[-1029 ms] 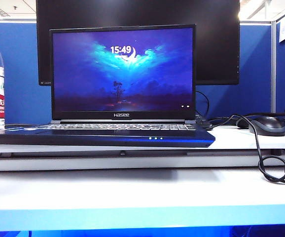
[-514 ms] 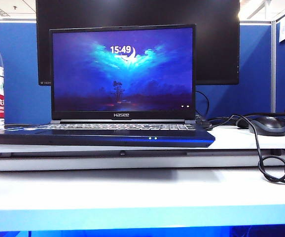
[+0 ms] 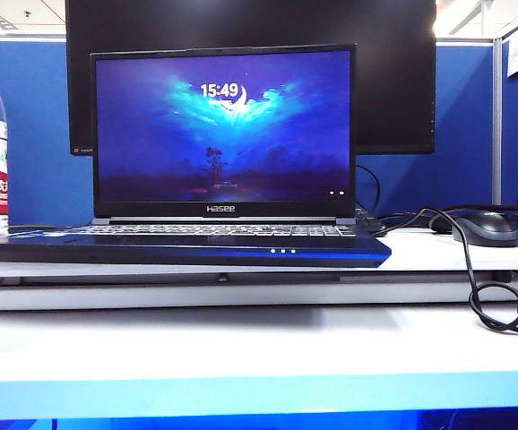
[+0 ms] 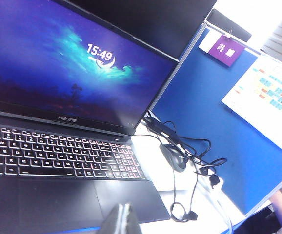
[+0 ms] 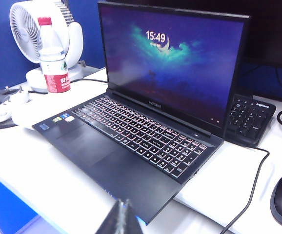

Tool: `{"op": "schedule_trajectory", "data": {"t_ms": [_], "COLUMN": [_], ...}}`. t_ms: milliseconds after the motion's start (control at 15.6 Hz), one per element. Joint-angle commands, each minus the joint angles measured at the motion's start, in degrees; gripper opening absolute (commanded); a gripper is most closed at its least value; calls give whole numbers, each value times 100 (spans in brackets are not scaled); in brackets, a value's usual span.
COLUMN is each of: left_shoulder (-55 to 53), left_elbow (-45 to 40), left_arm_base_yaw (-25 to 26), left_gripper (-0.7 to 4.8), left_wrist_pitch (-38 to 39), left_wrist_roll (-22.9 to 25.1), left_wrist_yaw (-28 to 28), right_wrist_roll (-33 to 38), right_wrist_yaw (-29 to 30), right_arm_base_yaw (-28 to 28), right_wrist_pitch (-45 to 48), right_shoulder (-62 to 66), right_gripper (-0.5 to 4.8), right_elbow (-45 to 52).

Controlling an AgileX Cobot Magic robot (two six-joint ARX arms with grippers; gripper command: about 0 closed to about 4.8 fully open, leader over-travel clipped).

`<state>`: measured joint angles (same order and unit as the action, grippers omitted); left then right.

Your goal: Open the lid of the black laptop.

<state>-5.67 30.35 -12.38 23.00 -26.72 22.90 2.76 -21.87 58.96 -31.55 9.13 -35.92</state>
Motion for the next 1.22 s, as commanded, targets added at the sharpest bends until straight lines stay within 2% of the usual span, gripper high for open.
{"op": "schedule_trajectory", "data": {"t_ms": [64, 193, 450, 707, 836, 900, 1029, 1222], "left_shoulder": [59, 155, 549, 549, 549, 549, 549, 549], "left_elbow": [-92, -487, -1825, -2441, -2702, -2962, -2994, -2994], "left_arm_base_yaw": [151, 442, 1064, 1303, 1314, 1314, 1375, 1593], "left_gripper": [21, 21, 21, 22, 21, 21, 21, 21], "left_wrist_pitch": [444, 308, -1687, -2151, -2352, -2752, -2874, -2846], "left_wrist_roll": [1078, 1388, 1803, 2225, 2225, 2223, 2223, 2334], "left_wrist_yaw": [-546, -1141, -1222, -1303, -1329, -1329, -1631, -1681], "right_wrist_roll": [20, 20, 20, 20, 20, 20, 20, 20], "right_wrist_yaw": [-9, 0, -9, -11, -7, -9, -9, -9], "right_arm_base_yaw": [2, 4, 17, 26, 24, 24, 24, 24], "right_wrist_pitch": [26, 22, 4, 4, 4, 4, 4, 4], "right_shoulder": [7, 7, -13, -13, -15, -17, -17, -17], "right_gripper": [-6, -6, -6, -6, -6, -6, -6, -6], "right_elbow": [-15, -15, -15, -15, -15, -15, -15, -15]}}
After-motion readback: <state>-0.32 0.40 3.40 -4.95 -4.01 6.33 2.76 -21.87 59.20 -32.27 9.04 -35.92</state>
